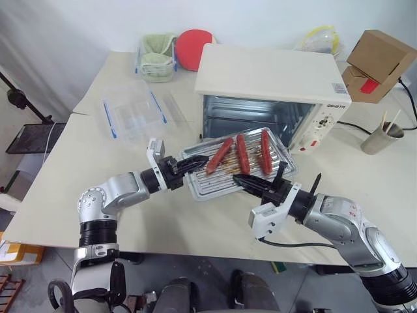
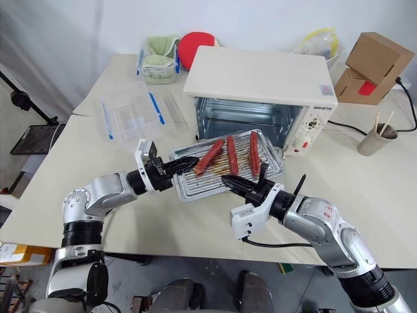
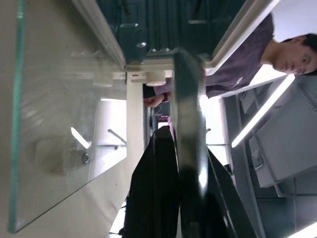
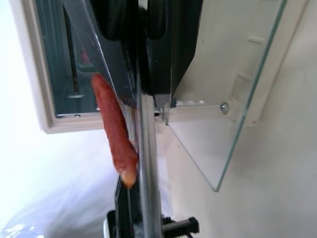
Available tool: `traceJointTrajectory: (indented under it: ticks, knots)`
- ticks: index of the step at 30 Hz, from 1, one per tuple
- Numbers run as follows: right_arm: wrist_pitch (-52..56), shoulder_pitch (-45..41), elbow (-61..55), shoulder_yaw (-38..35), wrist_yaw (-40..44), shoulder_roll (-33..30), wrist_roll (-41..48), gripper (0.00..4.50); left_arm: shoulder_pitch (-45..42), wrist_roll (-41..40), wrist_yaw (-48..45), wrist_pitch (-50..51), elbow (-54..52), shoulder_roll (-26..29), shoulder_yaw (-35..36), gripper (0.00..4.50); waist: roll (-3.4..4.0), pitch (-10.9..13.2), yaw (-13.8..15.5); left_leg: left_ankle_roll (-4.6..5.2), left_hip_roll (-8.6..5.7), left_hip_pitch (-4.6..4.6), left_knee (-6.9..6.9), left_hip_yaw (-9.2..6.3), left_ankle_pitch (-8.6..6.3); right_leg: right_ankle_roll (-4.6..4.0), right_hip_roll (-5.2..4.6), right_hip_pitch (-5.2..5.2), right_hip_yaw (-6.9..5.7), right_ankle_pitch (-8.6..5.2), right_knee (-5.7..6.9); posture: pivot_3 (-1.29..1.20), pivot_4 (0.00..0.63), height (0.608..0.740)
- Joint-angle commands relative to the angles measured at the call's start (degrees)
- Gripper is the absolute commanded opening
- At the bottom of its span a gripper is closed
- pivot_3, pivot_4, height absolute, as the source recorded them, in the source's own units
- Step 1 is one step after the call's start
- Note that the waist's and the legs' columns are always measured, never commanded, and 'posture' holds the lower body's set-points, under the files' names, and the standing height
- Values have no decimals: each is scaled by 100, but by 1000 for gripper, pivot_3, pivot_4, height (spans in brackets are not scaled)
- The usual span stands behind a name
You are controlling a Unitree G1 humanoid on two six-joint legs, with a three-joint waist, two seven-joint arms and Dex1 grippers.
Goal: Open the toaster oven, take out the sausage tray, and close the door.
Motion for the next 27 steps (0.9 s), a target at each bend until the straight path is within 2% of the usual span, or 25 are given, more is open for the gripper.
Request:
traceJointTrajectory:
  ticks: [1, 4, 7, 8, 9, 14, 19, 22, 27]
  knots:
    - [-82, 48, -124, -219, 2, -41, 344, 98, 127, -110, 83, -81, -220, -44, 83, 24, 0, 0, -2, 0, 0, 0, 0, 0, 0, 0, 1, 0, 0, 0, 0, 0, 150, 740]
    - [38, 109, -178, -236, 155, 38, 781, 98, 206, -110, 212, -116, -253, -115, 130, 24, 0, 0, 4, 0, 1, 0, 0, 0, 0, 0, 2, 0, 0, 0, 0, 0, 150, 740]
    - [77, 96, -193, -243, 291, 38, 1088, 845, 309, -110, 286, -155, -386, -247, 272, 0, 0, 0, -3, 0, 1, 0, 0, 2, 0, 0, 1, 1, 3, 0, -1, 0, 150, 740]
    - [68, 91, -178, -243, 309, 19, 1132, 1275, 333, -110, 311, -167, -430, -279, 312, 0, 0, 0, -3, 0, 1, 2, 0, 2, 0, 0, 2, 2, 3, 0, -1, 0, 150, 740]
    - [33, 85, -148, -263, 309, -7, 1171, 1498, 366, -110, 321, -171, -489, -305, 367, 0, 0, 0, -3, 0, 2, 2, 0, 3, 0, 0, 3, 2, 3, 0, -1, 0, 150, 740]
    - [-447, 195, 21, -409, 364, -226, 1512, 3182, 572, -110, 365, -214, -772, -366, 613, 0, 0, 0, 6, 0, 1, 2, 0, 3, 0, 0, 1, 2, 5, 0, -2, 0, 150, 740]
    - [-907, 564, 339, -815, 436, -509, 2057, 3182, 880, -110, 139, -160, -1010, -204, 925, 0, -1, 0, 3, 0, 2, 2, 0, 4, 0, 0, 1, 2, 7, 0, -3, 0, 150, 740]
    - [-1227, 810, 821, -1287, 440, -737, 2423, 2587, 1198, -110, -114, -130, -1195, -49, 1186, 0, -1, 1, -3, 0, 3, 3, -3, 5, 0, 0, 2, 2, 8, 0, -5, 0, 150, 740]
    - [-1156, 946, 1770, -1706, 790, -903, 3383, 891, 1837, -110, -596, -181, -1541, 175, 1579, 0, -1, 1, -13, 0, 9, 8, -4, 8, 0, -4, 3, 5, 12, -2, -4, 0, 150, 740]
